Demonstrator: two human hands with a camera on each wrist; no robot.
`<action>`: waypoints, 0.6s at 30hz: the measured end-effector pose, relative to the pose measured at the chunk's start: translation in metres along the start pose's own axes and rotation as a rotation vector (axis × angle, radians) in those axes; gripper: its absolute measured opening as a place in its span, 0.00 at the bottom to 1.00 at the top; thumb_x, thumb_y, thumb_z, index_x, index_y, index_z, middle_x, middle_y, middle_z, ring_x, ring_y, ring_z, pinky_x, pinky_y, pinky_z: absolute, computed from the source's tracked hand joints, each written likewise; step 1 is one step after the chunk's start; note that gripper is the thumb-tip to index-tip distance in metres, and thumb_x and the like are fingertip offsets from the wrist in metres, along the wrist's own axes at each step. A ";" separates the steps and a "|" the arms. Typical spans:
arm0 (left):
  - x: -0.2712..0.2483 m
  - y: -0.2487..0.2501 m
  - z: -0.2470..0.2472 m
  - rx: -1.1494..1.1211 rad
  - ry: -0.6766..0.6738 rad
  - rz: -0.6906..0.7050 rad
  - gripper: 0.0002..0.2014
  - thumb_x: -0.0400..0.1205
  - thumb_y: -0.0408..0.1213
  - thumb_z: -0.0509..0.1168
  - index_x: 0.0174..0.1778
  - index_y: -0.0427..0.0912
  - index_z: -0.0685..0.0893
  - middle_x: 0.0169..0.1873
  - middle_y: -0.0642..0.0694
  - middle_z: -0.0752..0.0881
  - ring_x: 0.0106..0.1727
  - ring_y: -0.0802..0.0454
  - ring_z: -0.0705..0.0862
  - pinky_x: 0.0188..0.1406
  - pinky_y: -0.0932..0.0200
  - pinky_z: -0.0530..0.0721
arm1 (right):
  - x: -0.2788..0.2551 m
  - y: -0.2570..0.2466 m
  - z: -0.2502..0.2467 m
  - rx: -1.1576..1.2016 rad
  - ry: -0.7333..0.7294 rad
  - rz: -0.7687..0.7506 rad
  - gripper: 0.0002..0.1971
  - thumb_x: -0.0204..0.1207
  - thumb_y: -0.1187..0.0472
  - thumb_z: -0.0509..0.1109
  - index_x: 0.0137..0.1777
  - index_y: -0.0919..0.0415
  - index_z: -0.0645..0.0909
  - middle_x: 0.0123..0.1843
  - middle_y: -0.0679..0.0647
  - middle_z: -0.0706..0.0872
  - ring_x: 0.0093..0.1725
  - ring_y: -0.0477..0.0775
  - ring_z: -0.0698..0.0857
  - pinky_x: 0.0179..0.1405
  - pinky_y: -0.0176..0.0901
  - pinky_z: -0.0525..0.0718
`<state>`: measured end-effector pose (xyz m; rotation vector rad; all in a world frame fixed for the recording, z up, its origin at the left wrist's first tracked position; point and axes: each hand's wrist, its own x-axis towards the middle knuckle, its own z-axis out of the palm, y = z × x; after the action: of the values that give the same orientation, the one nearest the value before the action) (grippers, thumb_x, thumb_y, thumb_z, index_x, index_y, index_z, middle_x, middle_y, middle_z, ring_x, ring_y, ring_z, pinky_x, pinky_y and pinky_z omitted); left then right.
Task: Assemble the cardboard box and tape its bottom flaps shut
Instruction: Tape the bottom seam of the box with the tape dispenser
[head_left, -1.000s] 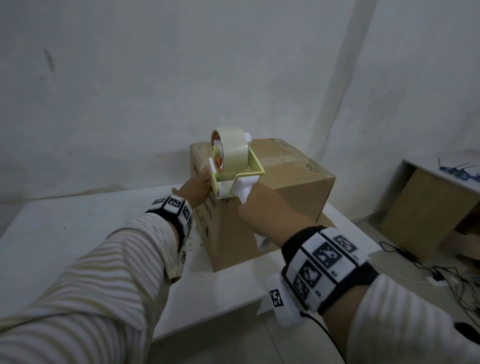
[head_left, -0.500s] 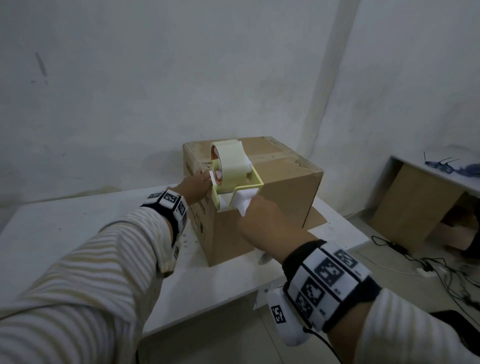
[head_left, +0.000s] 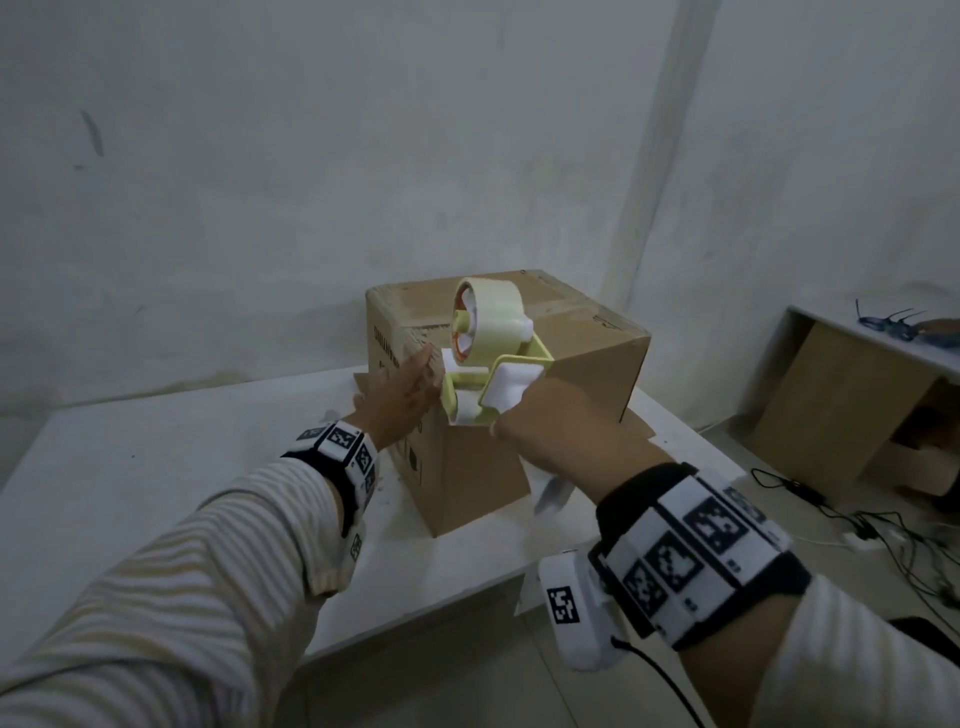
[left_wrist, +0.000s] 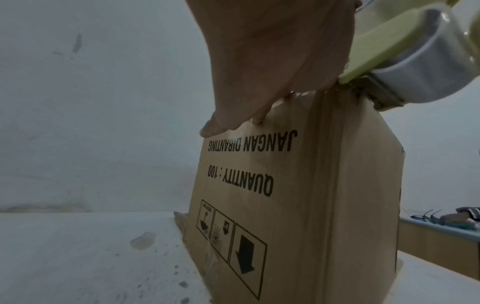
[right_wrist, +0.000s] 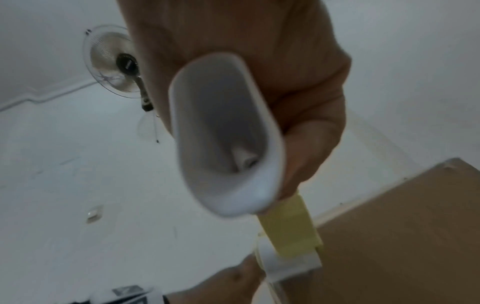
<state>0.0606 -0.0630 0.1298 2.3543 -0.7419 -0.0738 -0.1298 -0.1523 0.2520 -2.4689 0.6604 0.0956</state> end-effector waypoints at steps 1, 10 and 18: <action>0.000 0.000 0.001 0.044 -0.012 0.011 0.27 0.85 0.52 0.50 0.82 0.61 0.53 0.83 0.45 0.59 0.83 0.39 0.55 0.79 0.30 0.51 | -0.001 -0.002 -0.002 -0.048 0.013 -0.032 0.07 0.79 0.63 0.60 0.39 0.59 0.71 0.32 0.55 0.77 0.29 0.49 0.77 0.22 0.35 0.69; 0.005 -0.004 -0.009 0.117 -0.110 -0.106 0.33 0.83 0.50 0.59 0.82 0.46 0.57 0.81 0.39 0.60 0.82 0.38 0.57 0.78 0.32 0.54 | -0.008 -0.022 -0.001 -0.213 -0.037 -0.194 0.12 0.76 0.67 0.69 0.56 0.65 0.71 0.49 0.61 0.82 0.51 0.58 0.82 0.41 0.42 0.77; -0.001 -0.072 -0.006 -0.435 -0.167 -0.094 0.20 0.79 0.40 0.70 0.65 0.44 0.75 0.55 0.45 0.83 0.57 0.60 0.84 0.60 0.51 0.85 | -0.009 -0.053 0.008 -0.153 -0.108 -0.307 0.11 0.76 0.65 0.64 0.58 0.64 0.76 0.55 0.61 0.84 0.48 0.57 0.84 0.46 0.45 0.87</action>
<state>0.0967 -0.0148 0.0906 1.9792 -0.6195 -0.4331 -0.1117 -0.1062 0.2745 -2.6590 0.2313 0.1639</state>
